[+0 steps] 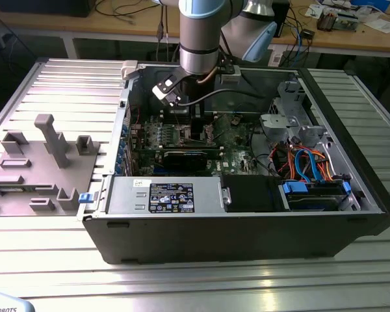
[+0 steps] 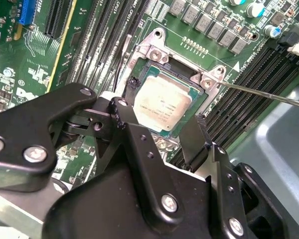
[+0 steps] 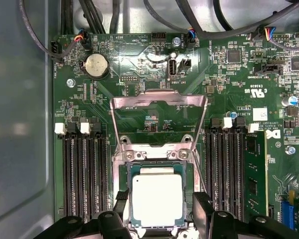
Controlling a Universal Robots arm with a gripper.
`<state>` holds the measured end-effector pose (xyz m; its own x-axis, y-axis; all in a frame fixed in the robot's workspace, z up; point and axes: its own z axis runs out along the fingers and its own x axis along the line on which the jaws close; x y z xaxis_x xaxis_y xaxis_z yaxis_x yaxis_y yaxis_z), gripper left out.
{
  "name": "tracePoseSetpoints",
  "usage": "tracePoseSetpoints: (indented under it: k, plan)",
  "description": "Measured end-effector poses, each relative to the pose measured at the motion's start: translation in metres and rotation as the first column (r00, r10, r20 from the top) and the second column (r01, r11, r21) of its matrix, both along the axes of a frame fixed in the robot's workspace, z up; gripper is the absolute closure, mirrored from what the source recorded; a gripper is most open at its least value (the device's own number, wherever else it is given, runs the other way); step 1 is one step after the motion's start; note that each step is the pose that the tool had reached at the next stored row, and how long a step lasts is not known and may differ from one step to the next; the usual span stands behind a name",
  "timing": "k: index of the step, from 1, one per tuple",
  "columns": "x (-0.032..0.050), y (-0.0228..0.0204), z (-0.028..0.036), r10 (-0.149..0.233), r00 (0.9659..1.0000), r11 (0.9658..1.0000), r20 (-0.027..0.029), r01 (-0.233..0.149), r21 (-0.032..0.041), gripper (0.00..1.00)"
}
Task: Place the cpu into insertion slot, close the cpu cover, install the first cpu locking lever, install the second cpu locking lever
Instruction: 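Place the cpu into insertion slot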
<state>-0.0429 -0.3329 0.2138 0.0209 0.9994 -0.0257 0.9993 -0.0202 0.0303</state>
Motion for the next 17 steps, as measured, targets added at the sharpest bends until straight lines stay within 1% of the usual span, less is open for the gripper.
tracePoseSetpoints:
  k: [17]
  plan:
    - [0.0000, 0.0000, 0.0076, 0.000, 1.0000, 1.0000, -0.0001, 0.000, -0.0001, 0.38]
